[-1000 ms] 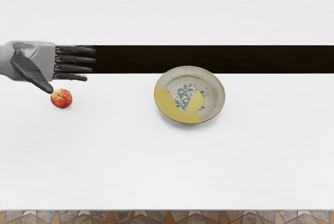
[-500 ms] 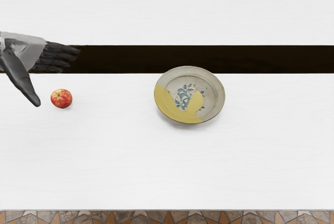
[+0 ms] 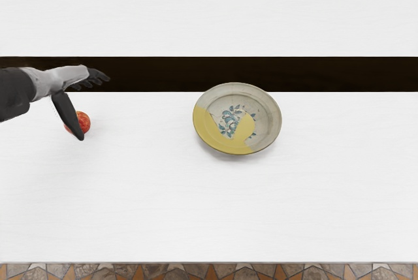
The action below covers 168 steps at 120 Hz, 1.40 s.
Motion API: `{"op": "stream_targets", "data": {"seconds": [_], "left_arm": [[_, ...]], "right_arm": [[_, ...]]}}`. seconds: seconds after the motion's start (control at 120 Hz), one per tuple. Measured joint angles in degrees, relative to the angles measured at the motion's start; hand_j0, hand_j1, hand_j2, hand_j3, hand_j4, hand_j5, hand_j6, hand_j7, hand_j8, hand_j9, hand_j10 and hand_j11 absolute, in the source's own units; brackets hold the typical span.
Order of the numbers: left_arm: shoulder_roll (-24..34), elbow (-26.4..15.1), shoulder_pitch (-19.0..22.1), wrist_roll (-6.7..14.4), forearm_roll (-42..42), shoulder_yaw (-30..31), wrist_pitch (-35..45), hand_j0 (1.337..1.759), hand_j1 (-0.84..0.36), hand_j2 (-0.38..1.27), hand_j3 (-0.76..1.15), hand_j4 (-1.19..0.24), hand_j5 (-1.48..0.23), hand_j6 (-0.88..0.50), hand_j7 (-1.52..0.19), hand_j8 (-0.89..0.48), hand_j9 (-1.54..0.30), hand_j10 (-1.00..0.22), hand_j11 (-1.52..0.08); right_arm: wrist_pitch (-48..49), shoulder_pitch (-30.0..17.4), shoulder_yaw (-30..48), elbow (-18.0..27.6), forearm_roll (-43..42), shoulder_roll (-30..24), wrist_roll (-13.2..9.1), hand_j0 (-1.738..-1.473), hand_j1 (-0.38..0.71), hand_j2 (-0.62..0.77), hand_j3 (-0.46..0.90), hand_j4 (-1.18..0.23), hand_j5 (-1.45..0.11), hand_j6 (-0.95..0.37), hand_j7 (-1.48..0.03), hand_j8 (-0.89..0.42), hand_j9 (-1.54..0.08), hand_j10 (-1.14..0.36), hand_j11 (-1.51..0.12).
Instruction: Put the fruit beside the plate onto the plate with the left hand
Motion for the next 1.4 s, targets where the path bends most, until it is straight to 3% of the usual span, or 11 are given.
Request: {"op": "stream_targets", "data": {"seconds": [0.158,0.492,0.858,1.4], "left_arm": [[-1.6,-0.3,5.5,0.0,5.9,2.5,7.7,1.658,0.16,0.04,0.00,-0.17,-0.21,-0.17,-0.21,-0.17,-0.21,-0.17,-0.21],[-5.2,3.9,10.4,0.0,14.0,3.2,16.7,1.658,0.11,0.04,0.00,-0.21,-0.26,-0.21,-0.26,-0.21,-0.26,-0.21,-0.26],[-7.3,9.1,12.1,0.0,16.0,3.2,20.5,1.658,0.03,0.06,0.00,-0.28,-0.35,-0.28,-0.35,-0.28,-0.35,-0.28,-0.35],[-10.2,11.2,13.7,0.0,16.2,3.3,24.8,1.658,-0.09,0.08,0.00,-0.37,-0.48,-0.37,-0.48,-0.37,-0.48,-0.37,-0.48]], "right_arm": [[0.0,0.2,0.0,0.0,0.0,0.0,0.0,-1.658,-0.35,0.00,0.00,0.00,0.00,0.00,0.00,0.00,0.00,0.00,0.00],[0.0,0.4,0.0,0.0,0.0,0.0,0.0,-1.658,-0.35,0.00,0.00,0.00,0.00,0.00,0.00,0.00,0.00,0.00,0.00],[0.1,0.5,-0.1,0.0,-0.1,0.0,0.0,-1.658,-0.35,0.00,0.00,0.00,0.00,0.00,0.00,0.00,0.00,0.00,0.00],[0.1,0.7,-0.1,0.0,-0.2,0.0,0.0,-1.658,-0.35,0.00,0.00,0.00,0.00,0.00,0.00,0.00,0.00,0.00,0.00]]}}
